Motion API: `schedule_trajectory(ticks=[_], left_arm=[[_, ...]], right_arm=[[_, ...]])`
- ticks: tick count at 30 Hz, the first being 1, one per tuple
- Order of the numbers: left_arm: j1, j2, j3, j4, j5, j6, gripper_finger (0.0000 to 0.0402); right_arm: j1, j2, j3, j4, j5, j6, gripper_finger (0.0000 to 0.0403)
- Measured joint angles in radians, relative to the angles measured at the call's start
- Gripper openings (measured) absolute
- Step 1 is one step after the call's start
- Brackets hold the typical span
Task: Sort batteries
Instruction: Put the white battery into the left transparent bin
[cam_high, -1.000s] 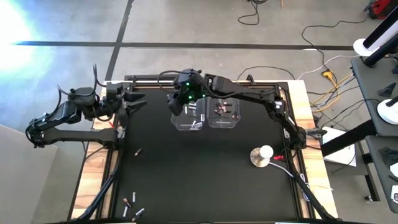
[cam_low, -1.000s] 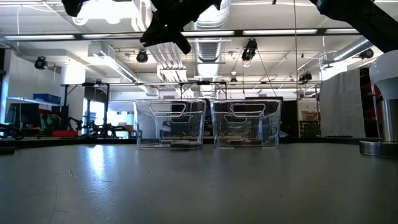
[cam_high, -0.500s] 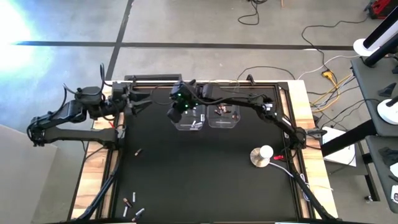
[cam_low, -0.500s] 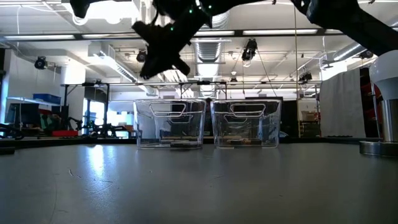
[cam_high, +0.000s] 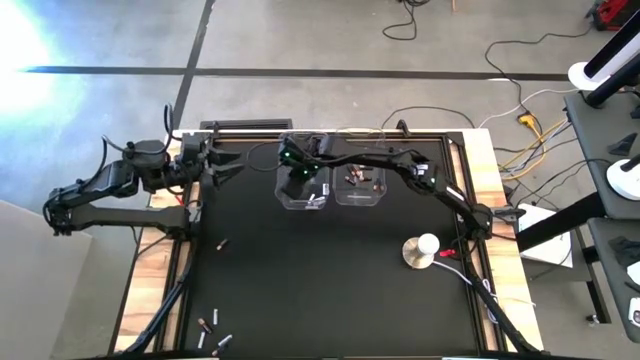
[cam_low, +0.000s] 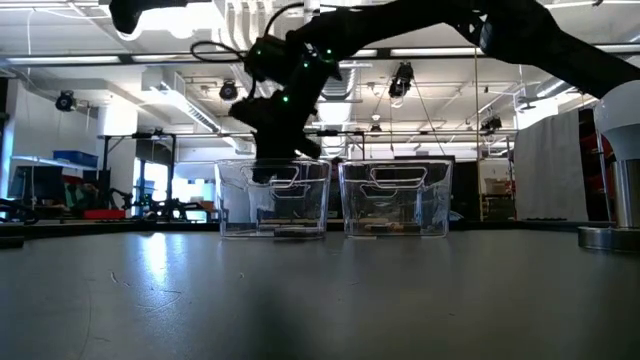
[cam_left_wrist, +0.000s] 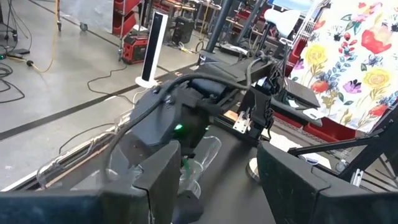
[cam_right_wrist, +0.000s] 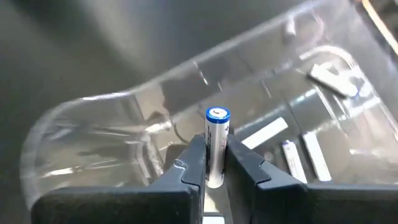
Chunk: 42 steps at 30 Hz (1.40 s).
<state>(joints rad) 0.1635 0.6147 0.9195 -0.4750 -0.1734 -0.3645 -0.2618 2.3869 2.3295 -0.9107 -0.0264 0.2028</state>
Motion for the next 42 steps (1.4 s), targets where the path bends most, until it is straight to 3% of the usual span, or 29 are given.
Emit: schedule_trajectory(ticks=[22,29,42], left_arm=[[0.0,0.052,0.0,-0.006,0.0,0.01,0.019],[0.0,0.05,0.0,-0.017,0.0,0.008,0.019],[0.0,0.051,0.0,-0.053,0.0,0.008,0.019]], right_arm=[[-0.044,0.083,-0.007,-0.02,-0.007,-0.15,0.0029],[-0.045,0.086,-0.014,-0.034,-0.007,-0.278,0.0029],[-0.054,0.08,-0.103,-0.045,-0.017,-0.293,0.0029]])
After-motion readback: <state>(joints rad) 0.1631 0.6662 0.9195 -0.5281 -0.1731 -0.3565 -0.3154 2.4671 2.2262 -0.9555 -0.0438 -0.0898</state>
